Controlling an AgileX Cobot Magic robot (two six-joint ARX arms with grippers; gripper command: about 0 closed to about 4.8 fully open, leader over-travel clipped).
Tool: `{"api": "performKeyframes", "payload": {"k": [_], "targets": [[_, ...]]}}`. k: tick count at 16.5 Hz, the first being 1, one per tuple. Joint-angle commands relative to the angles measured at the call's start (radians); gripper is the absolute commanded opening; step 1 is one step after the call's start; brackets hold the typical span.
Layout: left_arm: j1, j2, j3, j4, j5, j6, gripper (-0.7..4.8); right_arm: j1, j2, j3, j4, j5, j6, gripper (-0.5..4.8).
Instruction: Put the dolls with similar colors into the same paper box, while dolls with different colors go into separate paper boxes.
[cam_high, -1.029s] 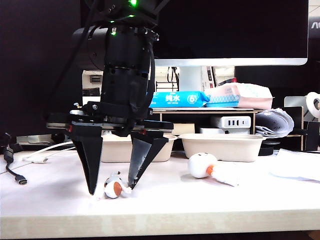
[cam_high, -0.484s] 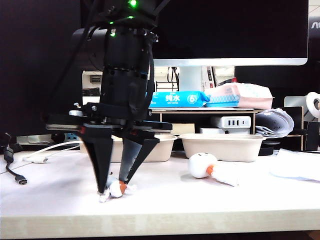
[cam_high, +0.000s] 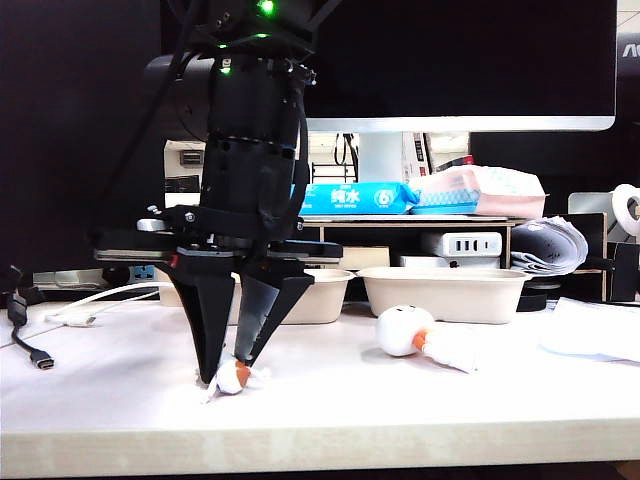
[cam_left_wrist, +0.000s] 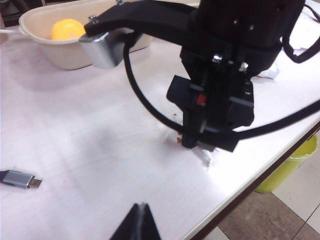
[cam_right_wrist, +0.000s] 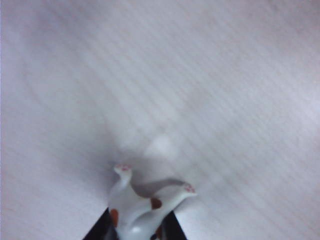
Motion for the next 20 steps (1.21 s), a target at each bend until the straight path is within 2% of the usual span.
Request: {"api": "performKeyframes", "payload": {"k": [1, 7, 13, 15, 20], "targets": [[0.0, 0.0, 0.001, 0.012, 0.003, 0.004, -0.05, -0.002, 0.0, -0.001, -0.002, 0.005, -0.004, 0.84], [0.0, -0.042, 0.001, 0.012, 0.003, 0.004, -0.05, -0.006, -0.018, 0.002, 0.004, 0.006, -0.011, 0.84], [0.0, -0.14, 0.001, 0.012, 0.003, 0.004, -0.05, -0.071, -0.108, 0.002, 0.031, 0.046, -0.034, 0.84], [0.0, -0.195, 0.001, 0.016, 0.003, 0.004, -0.05, -0.131, -0.153, 0.002, 0.083, 0.053, -0.057, 0.85], [0.0, -0.191, 0.001, 0.013, 0.003, 0.004, -0.05, -0.295, -0.158, 0.003, 0.238, 0.05, -0.113, 0.85]]}}
